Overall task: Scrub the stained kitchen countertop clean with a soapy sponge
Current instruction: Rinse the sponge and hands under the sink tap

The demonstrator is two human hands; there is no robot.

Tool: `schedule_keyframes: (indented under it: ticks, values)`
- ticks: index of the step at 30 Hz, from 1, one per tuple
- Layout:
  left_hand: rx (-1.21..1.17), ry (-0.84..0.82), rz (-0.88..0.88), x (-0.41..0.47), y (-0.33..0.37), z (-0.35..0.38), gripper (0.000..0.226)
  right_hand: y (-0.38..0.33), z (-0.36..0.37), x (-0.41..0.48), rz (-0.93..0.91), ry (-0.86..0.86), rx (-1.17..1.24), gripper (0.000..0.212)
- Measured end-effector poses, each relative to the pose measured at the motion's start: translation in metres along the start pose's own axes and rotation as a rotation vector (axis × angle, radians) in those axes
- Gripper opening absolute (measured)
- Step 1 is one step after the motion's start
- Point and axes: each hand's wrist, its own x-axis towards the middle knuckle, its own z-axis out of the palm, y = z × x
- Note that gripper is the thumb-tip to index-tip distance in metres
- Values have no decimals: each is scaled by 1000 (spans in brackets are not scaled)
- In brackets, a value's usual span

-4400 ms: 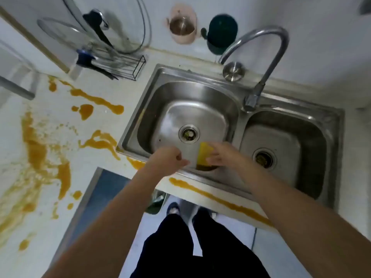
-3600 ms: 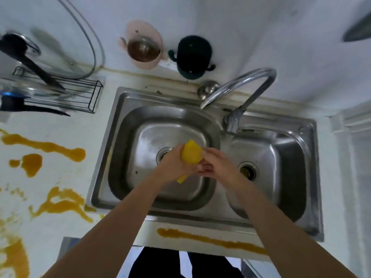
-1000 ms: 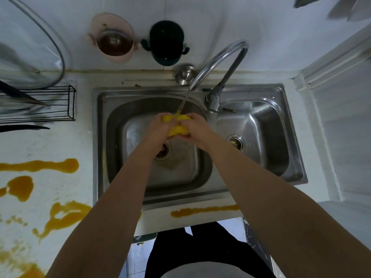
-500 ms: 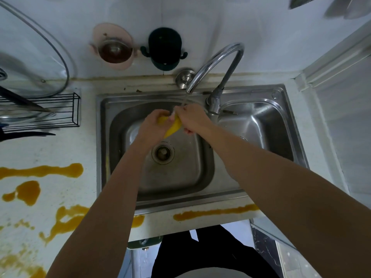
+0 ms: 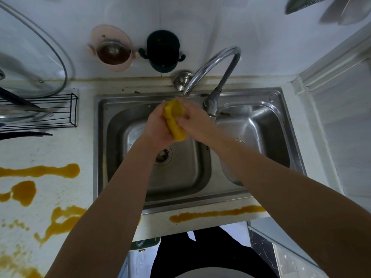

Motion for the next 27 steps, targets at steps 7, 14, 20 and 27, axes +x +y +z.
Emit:
schedule_keyframes:
  ticks: [7, 14, 20, 27]
  values:
    - [-241, -88, 28, 7, -8, -1, 53, 27, -9, -20, 251, 247, 95, 40]
    - [-234, -65, 198, -1, -11, 0, 43, 17, -1, -11, 583, 42, 846, 37]
    - [-109, 33, 327, -22, 1, -3, 43, 4, 4, 2, 431, 91, 687, 26]
    - [-65, 72, 255, -19, 11, -18, 47, 1, -6, 4, 354, 174, 693, 23]
